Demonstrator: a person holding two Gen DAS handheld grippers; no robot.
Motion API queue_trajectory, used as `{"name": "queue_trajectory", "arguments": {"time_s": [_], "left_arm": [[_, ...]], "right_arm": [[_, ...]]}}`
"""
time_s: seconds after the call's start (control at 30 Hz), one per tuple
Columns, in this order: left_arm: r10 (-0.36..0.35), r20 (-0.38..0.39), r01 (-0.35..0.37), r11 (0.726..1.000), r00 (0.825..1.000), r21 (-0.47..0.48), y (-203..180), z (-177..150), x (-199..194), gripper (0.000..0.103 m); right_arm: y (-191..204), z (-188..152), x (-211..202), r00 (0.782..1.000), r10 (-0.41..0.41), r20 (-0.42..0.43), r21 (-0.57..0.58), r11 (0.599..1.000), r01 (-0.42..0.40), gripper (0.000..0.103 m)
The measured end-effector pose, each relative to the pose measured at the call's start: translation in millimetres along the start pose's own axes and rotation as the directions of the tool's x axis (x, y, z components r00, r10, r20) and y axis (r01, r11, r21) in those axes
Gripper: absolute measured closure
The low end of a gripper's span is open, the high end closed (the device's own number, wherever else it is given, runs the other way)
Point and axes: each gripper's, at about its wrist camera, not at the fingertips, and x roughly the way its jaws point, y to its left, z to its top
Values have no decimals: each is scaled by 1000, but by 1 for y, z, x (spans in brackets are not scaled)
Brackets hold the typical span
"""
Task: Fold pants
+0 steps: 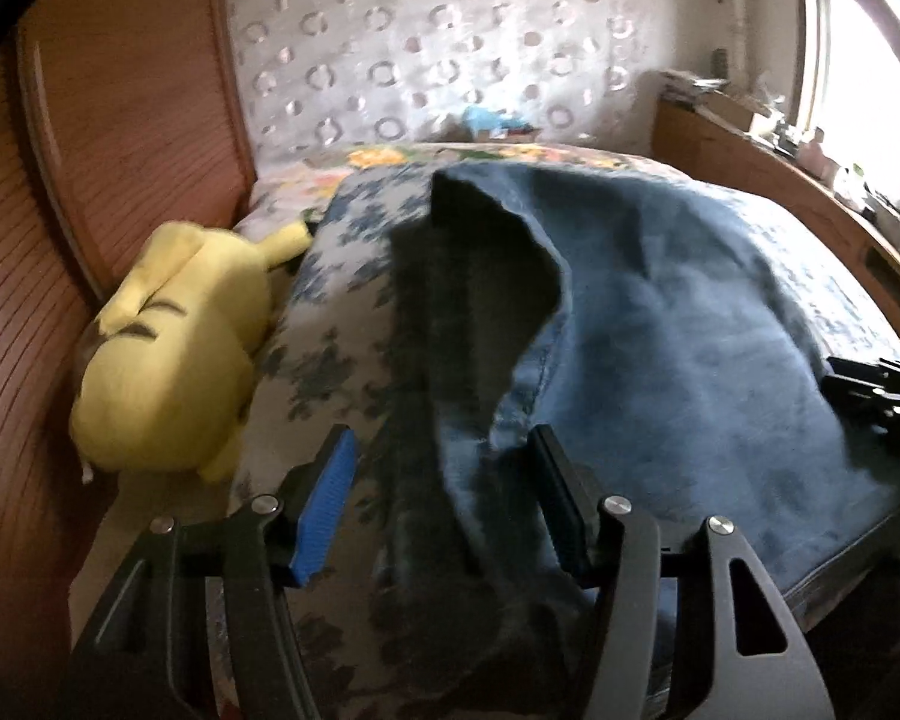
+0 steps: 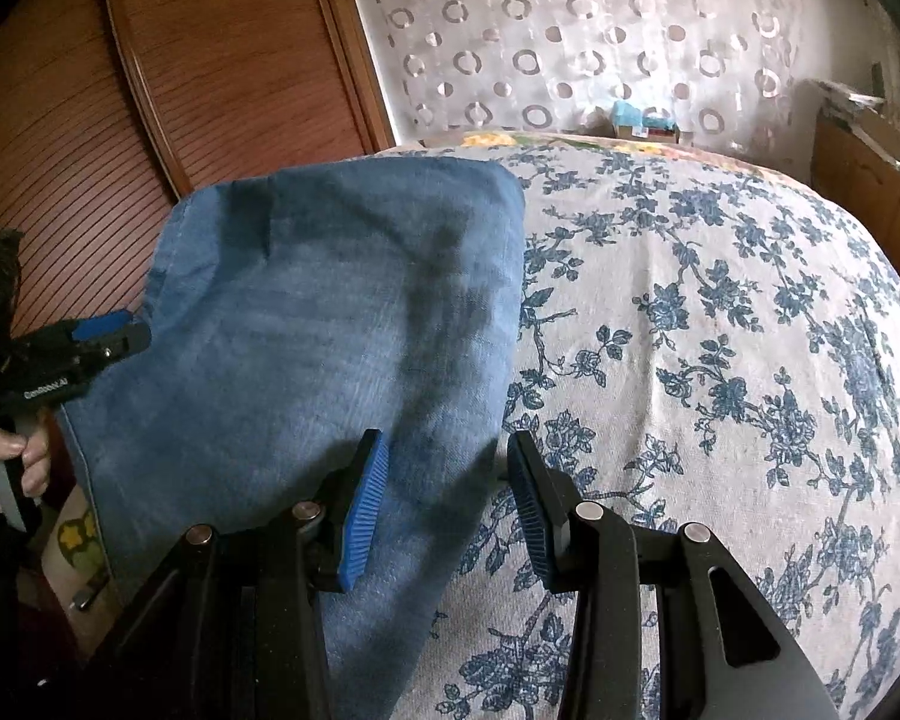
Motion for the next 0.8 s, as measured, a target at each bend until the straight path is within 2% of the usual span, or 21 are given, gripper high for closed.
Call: {"name": "queue_trajectory", "arguments": {"time_s": [0.33,0.6,0.67,0.73,0.8], "left_arm": [[-24,28,25,999,999,-43,6,-10,-10,43],[-73,117,77,997,990,-27,-13,0,-41,43],[-90,141,93,996,986,-16,-20,3,-51,43],[-108,160,110,994,981,0,-26,6,-60,43],[-124,174,123,992,977,17,-35,8,-67,43]], "right_arm": [[-2,3,2,1000,23,1,24,999,-23,60],[4,13,13,999,38,-14,16,999,-38,60],[5,15,15,999,47,-17,15,999,-47,69],[6,16,17,998,59,-11,11,998,-59,93],[7,18,15,997,72,7,10,997,-72,96]]}}
